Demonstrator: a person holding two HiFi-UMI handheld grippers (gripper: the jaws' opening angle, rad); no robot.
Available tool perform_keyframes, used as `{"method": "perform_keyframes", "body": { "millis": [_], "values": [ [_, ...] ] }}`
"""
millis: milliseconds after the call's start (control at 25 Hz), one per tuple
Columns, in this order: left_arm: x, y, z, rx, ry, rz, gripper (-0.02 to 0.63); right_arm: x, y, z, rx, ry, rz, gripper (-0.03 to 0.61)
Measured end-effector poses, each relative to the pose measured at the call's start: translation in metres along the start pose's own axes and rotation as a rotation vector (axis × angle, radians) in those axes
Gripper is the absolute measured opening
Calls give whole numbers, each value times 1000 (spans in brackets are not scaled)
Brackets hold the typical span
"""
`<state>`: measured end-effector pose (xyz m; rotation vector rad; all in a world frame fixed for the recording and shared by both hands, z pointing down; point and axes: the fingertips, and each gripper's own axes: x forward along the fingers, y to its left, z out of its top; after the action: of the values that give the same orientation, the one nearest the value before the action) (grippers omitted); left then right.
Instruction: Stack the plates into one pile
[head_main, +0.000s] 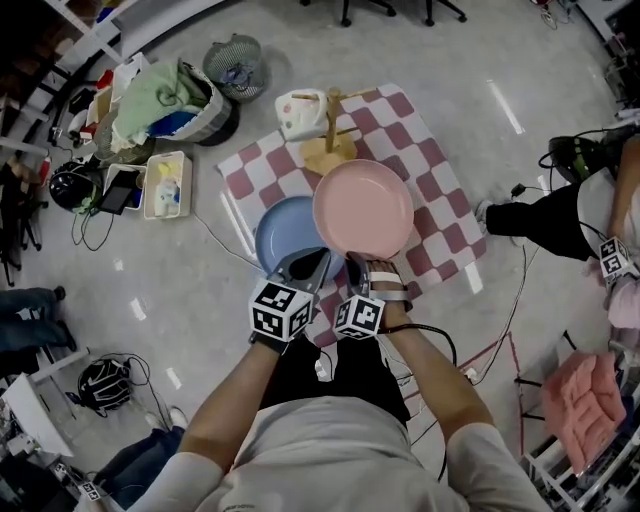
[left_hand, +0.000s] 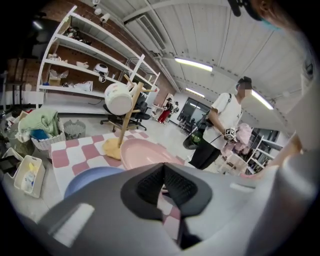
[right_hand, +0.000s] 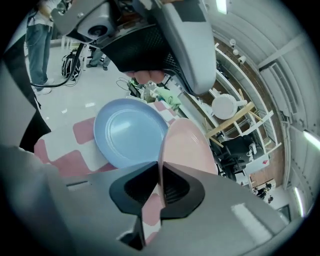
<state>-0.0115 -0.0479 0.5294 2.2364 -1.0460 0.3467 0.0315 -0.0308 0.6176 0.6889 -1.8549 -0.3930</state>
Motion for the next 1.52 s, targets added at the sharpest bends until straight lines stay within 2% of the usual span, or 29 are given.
{"method": "perform_keyframes", "body": {
  "millis": [400,800,880,960,1160,1240,1400,1520],
  "values": [
    [-55,34,-21,-7,-7,37,6,9,72,70,-59,-55,59,28],
    [-83,54,-40,-29,-2,67,6,30,117,85,-102,-34,120,28],
    [-85,57,-42,-34,0,71,6,32,122,85,-77,-31,156,35],
    [-87,59,-43,-39,0,74,6,32,126,88,-51,-43,188,86],
    [-87,63,-41,-51,-2,72,6,21,140,109,18,-159,271,120],
    [-87,64,-40,-54,-3,70,6,14,136,116,109,-195,288,118],
    [-89,62,-34,-57,-10,69,6,-5,130,125,268,-240,383,117],
    [-89,56,-24,-49,-25,60,6,-31,108,129,350,-257,365,112]
  ]
}}
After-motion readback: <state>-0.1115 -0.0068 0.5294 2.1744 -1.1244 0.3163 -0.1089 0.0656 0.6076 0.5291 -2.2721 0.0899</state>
